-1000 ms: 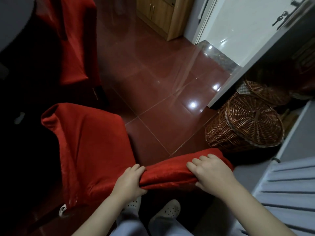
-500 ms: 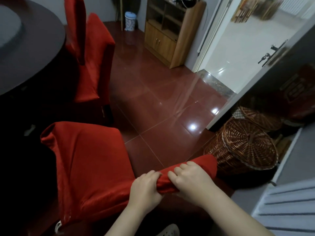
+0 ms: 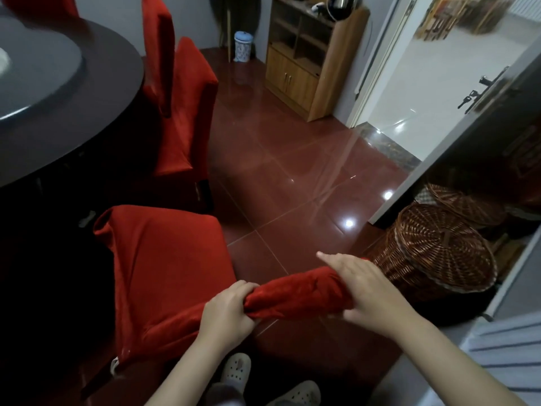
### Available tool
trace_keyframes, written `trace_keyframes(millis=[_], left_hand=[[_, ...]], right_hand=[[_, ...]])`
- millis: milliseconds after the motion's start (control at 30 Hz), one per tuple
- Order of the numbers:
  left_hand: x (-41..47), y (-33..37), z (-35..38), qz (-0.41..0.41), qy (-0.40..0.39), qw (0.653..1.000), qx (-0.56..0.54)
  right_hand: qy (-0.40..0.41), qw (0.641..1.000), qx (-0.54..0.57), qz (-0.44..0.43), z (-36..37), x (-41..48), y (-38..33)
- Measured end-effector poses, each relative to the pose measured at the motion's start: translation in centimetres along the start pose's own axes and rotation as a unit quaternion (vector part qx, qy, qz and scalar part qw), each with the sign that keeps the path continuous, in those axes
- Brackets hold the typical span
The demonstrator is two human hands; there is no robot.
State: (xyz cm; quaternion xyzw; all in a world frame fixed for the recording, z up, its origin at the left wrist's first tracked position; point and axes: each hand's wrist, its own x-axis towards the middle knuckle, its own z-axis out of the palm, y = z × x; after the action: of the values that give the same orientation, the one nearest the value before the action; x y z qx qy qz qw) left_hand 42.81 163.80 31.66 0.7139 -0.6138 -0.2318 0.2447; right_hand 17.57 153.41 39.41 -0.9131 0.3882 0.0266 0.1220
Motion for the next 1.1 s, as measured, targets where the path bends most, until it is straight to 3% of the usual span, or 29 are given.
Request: trace_keyframes(millis=[200,333,567,767,900,967,1100], left_hand=[[-2.1,-1.7,-2.4,0.007,-0.002,1.0,-0.011],[-3.1,-1.3,-4.7,0.077,-0.032,0.996,0.016],[-4.0,2.4,-8.1,0.194,0.025,0.976,0.092],[-6.2,0.8,-12.0,0.183,0.049,0.975,0.114],[-9.0,-1.2,-14.3,0.151,0.077,0.982,0.085],[-10.5,-2.0,-15.3,0.126,0.098,0.985,0.062],[-13.1,-3.9,-16.7,0.058,0.112,0.992,0.003]], right_hand=[[-0.02,0.996,0.088,-0.025,2.4,1.7,-2.8],[0.01,0.996,0.066,-0.055,1.9,1.9,-4.6],[0.014,0.994,-0.018,-0.108,0.9,2.4,-8.6],[0.006,0.98,-0.082,-0.183,0.3,3.5,-13.3],[0.052,0.969,-0.056,-0.234,0.6,4.2,-15.8],[0.062,0.97,-0.008,-0.237,1.2,4.1,-16.4],[0.005,0.981,0.013,-0.193,2.5,3.7,-14.0]])
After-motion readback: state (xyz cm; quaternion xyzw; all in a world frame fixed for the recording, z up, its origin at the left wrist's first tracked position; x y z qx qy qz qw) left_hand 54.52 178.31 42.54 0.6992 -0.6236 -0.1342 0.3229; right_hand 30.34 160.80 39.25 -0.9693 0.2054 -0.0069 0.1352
